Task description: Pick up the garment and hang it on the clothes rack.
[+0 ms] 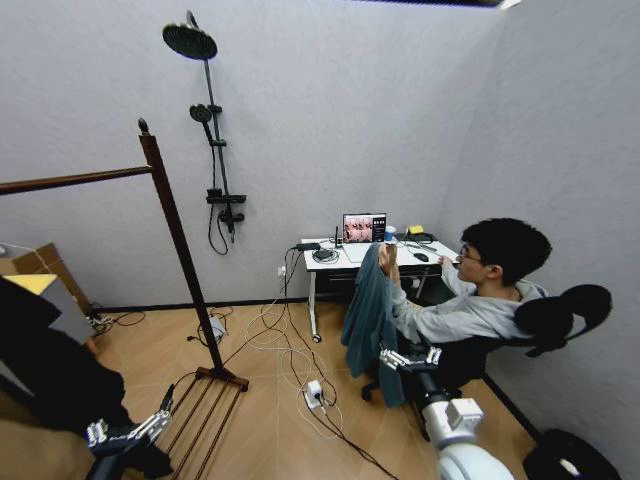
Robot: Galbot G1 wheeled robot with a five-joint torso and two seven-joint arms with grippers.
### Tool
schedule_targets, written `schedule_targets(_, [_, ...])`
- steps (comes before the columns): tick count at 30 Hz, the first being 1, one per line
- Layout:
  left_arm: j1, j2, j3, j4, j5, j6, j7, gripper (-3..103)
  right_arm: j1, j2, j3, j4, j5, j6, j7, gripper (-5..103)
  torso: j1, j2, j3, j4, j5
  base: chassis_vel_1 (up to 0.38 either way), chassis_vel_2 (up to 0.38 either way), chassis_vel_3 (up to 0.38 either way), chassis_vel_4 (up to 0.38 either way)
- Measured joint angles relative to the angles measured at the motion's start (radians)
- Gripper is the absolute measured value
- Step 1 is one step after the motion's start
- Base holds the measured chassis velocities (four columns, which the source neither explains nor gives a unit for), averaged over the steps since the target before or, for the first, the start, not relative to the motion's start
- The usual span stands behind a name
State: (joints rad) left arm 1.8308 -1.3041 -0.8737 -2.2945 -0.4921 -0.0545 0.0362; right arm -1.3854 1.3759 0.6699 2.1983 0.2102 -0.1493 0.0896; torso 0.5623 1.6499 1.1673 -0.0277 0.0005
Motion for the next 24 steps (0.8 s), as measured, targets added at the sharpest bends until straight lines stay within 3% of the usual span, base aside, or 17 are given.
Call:
schedule_targets(4, [0.0, 0.0, 0.0, 0.0, 0.0, 0.0, 0.0, 100, 0.098, -0.043, 0.023, -0.063, 0.067, -0.036, 0.045, 100, -0.001, 0.0, 0.0, -0.0011, -0.0007, -0.024, 0.032, 0.001, -0.014])
schedule_targets(11, [0.0, 0.0, 0.0, 0.0, 0.0, 0.0, 0.0, 100, 0.273, -0.12, 0.032, -0.217, 0.133, -0.07, 0.063, 100, -0.003, 0.001, -0.001, -0.0003, -0.0001, 0.069, -0.051, -0.06, 0.049])
schedule_targets(14, [0.0, 0.0, 0.0, 0.0, 0.0, 0.0, 0.0, 100, 0.394, -0.227, 0.011, -0.319, 0.207, -0.108, 0.033, 100, -0.002, 0.001, 0.0, -0.0005, -0.0002, 0.017, -0.018, -0.002, 0.012])
schedule_targets(15, [0.0, 0.0, 0.0, 0.0, 0.0, 0.0, 0.0, 100, 0.394, -0.227, 0.011, -0.319, 0.207, -0.108, 0.033, 100, -0.002, 0.001, 0.0, -0.0005, -0.0002, 0.0, 0.0, 0.0, 0.0])
schedule_targets(19, [0.0, 0.0, 0.0, 0.0, 0.0, 0.0, 0.0, 100, 0.546, -0.335, -0.039, -0.43, 0.285, -0.131, -0.011, 100, -0.001, 0.001, 0.0, -0.0007, 0.0, 0.0, 0.0, 0.0, 0.0])
schedule_targets(24, [0.0, 0.0, 0.0, 0.0, 0.0, 0.0, 0.0, 100, 0.68, -0.382, -0.091, -0.518, 0.315, -0.102, -0.083, 100, -0.001, 0.001, 0.0, -0.0002, -0.0006, 0.0, 0.0, 0.0, 0.0])
